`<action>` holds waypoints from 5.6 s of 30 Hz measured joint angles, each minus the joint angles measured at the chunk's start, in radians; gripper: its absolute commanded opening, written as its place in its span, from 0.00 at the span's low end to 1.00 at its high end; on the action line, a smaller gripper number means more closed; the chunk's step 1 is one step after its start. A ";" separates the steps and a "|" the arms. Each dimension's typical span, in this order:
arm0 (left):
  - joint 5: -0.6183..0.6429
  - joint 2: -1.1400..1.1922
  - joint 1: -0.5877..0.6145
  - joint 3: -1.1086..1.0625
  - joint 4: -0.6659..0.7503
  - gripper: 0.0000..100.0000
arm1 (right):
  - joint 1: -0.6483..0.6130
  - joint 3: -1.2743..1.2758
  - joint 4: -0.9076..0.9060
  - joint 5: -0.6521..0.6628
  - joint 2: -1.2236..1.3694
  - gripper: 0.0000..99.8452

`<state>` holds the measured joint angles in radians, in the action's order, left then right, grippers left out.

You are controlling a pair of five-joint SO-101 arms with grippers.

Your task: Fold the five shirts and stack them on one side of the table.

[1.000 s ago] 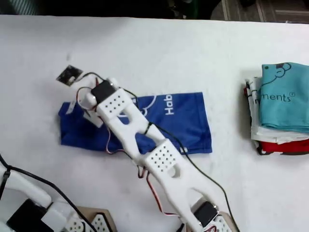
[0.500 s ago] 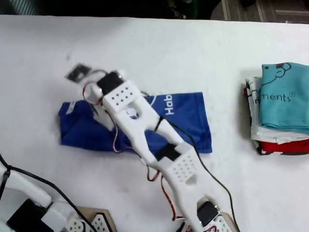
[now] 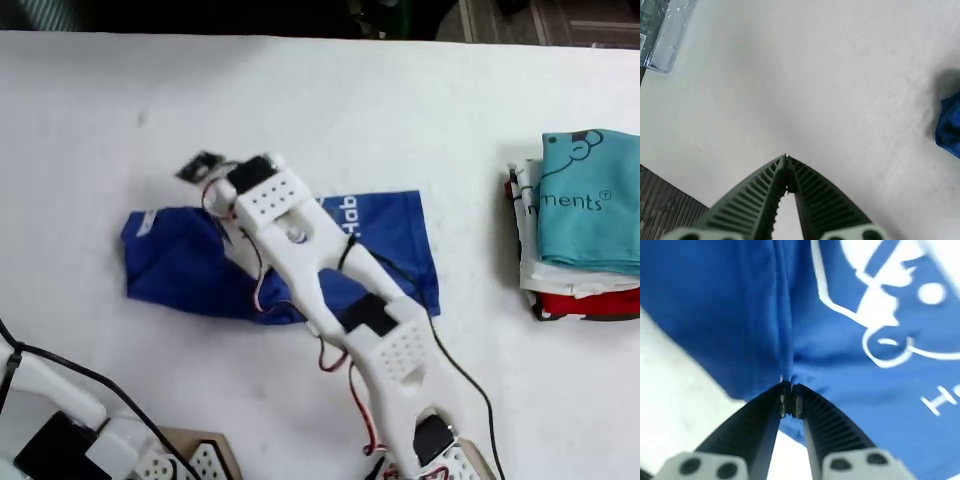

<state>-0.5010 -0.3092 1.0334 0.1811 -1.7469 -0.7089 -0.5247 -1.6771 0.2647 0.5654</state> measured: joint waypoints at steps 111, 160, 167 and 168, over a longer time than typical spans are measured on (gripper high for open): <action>0.000 0.000 -0.072 -0.048 0.000 0.02 | -0.048 0.502 0.287 0.107 -0.512 0.02; 0.000 0.000 -0.072 -0.048 0.000 0.02 | -0.226 0.218 0.336 -0.061 -0.157 0.02; 0.000 0.000 -0.072 -0.048 0.000 0.02 | -0.081 -0.104 0.209 -0.052 -0.092 0.02; 0.000 0.000 -0.072 -0.048 0.000 0.02 | -0.046 -0.118 0.207 -0.048 -0.066 0.02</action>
<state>-0.5010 -0.3092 0.9613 0.1335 -1.7469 -0.7549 -0.6429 -1.4699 0.2171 0.4994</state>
